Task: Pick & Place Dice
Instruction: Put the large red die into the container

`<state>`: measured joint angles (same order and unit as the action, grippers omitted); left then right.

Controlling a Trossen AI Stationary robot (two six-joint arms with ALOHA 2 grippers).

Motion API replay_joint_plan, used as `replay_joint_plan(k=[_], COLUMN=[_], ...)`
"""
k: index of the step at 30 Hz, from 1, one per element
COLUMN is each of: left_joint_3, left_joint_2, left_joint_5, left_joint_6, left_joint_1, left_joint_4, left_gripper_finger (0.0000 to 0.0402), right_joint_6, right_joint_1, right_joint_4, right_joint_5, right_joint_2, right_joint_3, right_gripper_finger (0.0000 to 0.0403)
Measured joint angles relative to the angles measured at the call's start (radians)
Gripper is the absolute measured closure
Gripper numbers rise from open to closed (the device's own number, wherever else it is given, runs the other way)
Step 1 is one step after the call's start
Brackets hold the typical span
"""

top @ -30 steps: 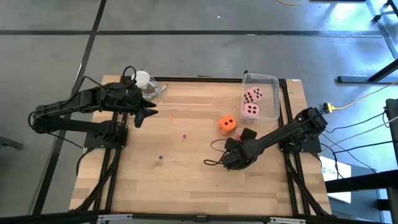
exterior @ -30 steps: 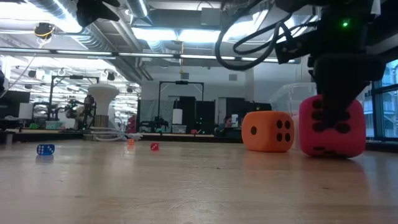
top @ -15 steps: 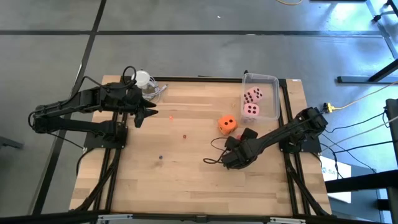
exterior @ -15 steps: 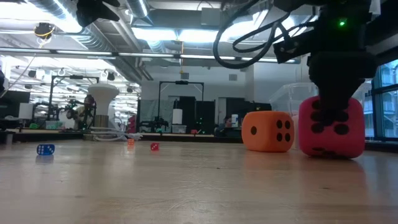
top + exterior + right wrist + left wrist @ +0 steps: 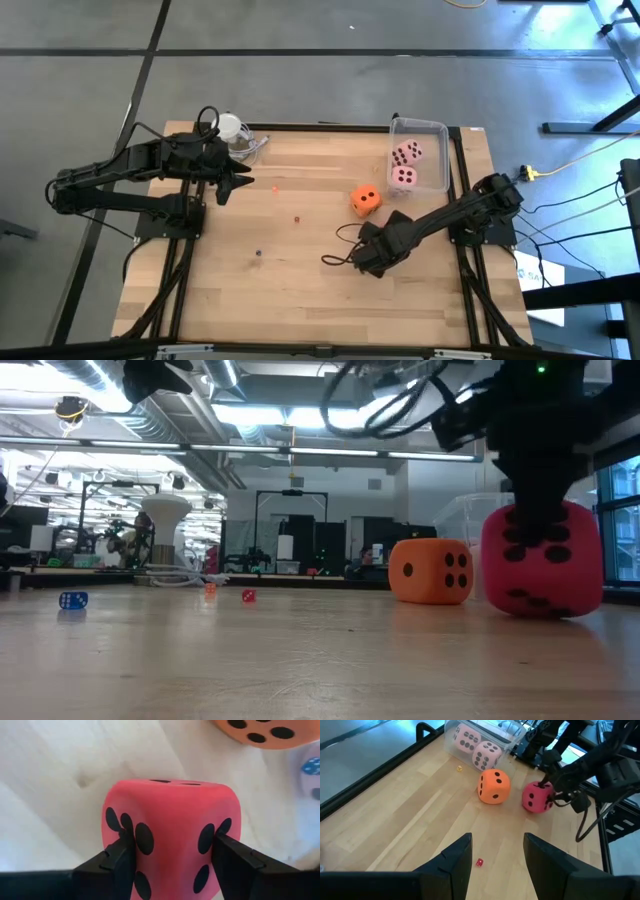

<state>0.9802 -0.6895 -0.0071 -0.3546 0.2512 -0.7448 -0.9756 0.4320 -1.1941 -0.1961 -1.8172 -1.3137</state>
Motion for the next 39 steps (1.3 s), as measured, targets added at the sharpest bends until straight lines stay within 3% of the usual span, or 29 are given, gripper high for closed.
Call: replay_joint_plan(k=[10, 20, 26, 33, 39], left_joint_3=[0.000, 0.000, 0.000, 0.000, 0.000], left_joint_2=[0.000, 0.000, 0.000, 0.000, 0.000], left_joint_5=[0.004, 0.026, 0.033, 0.034, 0.034], left_joint_6=[0.000, 0.001, 0.001, 0.001, 0.000], left_joint_1=[0.000, 0.000, 0.000, 0.000, 0.000], left_joint_4=[0.000, 0.001, 0.001, 0.009, 0.012], left_gripper_finger=[0.0233, 0.0233, 0.0233, 0.0233, 0.0233], right_joint_6=[-0.120, -0.296, -0.368, -0.361, -0.156], right_joint_1=[-0.006, -0.050, -0.109, -0.259, -0.538], right_joint_4=[-0.011, -0.029, -0.150, -0.333, -0.358], right_joint_5=[-0.025, -0.217, -0.336, -0.365, -0.344], right_joint_2=[0.086, 0.412, 0.601, 0.701, 0.708], right_joint_3=[-0.068, -0.047, -0.038, -0.038, -0.025], right_gripper_finger=[0.0206, 0.0234, 0.0235, 0.0240, 0.0240])
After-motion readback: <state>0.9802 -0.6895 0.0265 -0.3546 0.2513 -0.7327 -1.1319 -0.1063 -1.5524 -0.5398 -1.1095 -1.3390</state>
